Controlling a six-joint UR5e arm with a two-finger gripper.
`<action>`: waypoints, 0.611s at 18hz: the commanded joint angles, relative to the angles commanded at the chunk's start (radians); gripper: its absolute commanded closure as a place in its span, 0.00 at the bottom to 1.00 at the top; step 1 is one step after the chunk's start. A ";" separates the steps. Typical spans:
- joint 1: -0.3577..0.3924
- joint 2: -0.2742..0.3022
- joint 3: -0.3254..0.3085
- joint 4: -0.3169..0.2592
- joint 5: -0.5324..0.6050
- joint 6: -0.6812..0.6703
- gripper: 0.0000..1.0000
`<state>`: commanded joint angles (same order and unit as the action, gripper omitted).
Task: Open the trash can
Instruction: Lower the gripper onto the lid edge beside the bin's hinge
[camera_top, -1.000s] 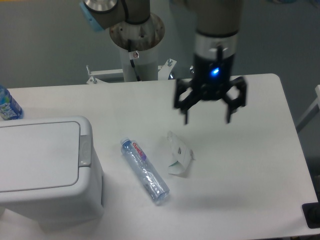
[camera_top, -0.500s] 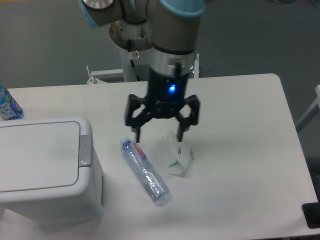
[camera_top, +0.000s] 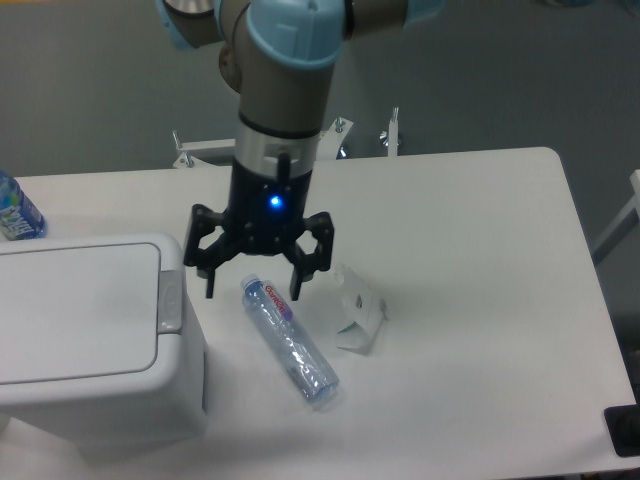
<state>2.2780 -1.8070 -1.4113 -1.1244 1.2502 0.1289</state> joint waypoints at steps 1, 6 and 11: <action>-0.005 0.000 0.000 0.009 0.000 -0.003 0.00; -0.023 -0.015 -0.002 0.022 0.002 -0.028 0.00; -0.028 -0.021 -0.002 0.040 0.005 -0.028 0.00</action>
<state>2.2503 -1.8285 -1.4128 -1.0845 1.2548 0.1012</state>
